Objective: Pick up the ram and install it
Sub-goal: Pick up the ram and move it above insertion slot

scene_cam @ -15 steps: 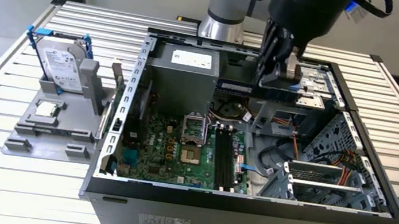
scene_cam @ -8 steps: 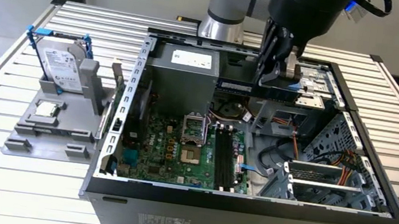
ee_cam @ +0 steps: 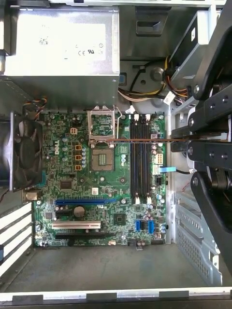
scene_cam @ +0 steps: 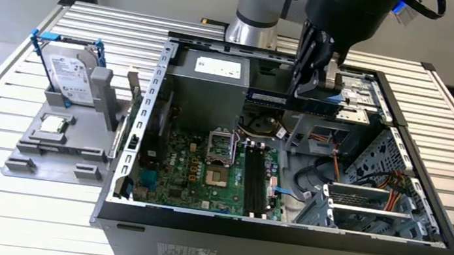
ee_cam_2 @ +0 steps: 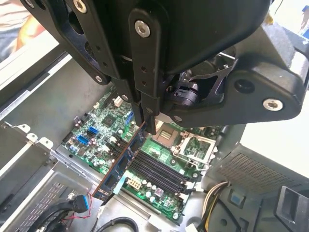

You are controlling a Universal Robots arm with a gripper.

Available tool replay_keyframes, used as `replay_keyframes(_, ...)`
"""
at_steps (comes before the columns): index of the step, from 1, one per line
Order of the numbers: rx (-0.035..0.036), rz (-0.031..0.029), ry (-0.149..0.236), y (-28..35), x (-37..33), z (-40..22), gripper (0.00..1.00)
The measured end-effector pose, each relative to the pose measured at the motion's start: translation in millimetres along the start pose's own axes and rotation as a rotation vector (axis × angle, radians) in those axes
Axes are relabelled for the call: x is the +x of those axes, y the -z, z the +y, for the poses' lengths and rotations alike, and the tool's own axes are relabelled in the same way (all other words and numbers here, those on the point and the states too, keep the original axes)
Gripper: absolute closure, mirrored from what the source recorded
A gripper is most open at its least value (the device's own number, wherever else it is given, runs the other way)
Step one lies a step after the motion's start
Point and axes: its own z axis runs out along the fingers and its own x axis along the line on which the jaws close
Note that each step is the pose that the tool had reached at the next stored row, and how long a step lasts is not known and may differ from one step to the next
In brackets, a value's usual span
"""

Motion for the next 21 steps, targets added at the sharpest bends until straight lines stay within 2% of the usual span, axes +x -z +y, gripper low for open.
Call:
replay_keyframes(12, 0.0, -0.0005, -0.003, 0.0, 0.0, 0.0, 1.0)
replay_keyframes(16, 0.0012, -0.0017, -0.038, 0.0, 0.0, -0.1, 1.0)
replay_keyframes(21, 0.0034, -0.0039, -0.106, 0.0, 0.0, 0.0, 1.0)
